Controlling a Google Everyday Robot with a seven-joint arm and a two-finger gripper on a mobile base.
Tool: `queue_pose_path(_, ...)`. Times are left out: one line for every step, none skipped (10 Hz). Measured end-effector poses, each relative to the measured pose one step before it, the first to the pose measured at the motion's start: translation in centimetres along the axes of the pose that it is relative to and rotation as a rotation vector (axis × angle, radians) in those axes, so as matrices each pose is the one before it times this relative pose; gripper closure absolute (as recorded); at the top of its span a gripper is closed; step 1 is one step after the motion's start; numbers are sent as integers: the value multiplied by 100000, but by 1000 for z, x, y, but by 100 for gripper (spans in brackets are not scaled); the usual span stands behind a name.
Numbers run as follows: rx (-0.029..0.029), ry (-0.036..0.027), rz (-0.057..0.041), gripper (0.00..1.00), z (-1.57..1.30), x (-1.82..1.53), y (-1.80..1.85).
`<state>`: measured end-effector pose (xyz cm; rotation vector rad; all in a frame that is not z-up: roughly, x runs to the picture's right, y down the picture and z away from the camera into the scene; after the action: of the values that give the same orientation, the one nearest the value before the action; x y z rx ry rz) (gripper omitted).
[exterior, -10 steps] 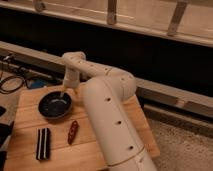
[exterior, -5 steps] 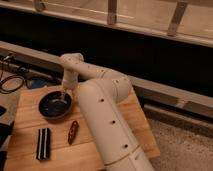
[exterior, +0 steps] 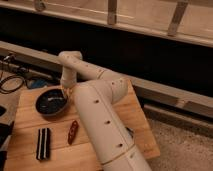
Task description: Pick up the ceramic bowl
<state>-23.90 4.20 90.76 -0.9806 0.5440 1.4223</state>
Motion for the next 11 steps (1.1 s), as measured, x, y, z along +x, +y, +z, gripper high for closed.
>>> queue_pose_path(-566,-4755,-1554,85,-1624,239,259)
queue_pose_path(-64,-2482,-889,85,-1238,275,118)
queue_pose_path(-407,-865,-586,85,-746,57,396)
queue_pose_path(-303,1869,-1566,85,-741,225,840)
queue_pose_path(-1,682,-1062,85,-630,211,38)
queue_pose_path(177,-967,-1011,85,-1025,282,-27)
queue_pose_path(-48,-1273,-667,85,-1283,238,-109)
queue_pose_path(-486,-1075,-883,85,-894,118,574)
queue_pose_path(-327,-89,-517,85,-10,-26,465)
queue_pose_path(-183,-9,-648,85,-12,19,339)
queue_pose_path(-33,-256,-321,85,-308,80,-8)
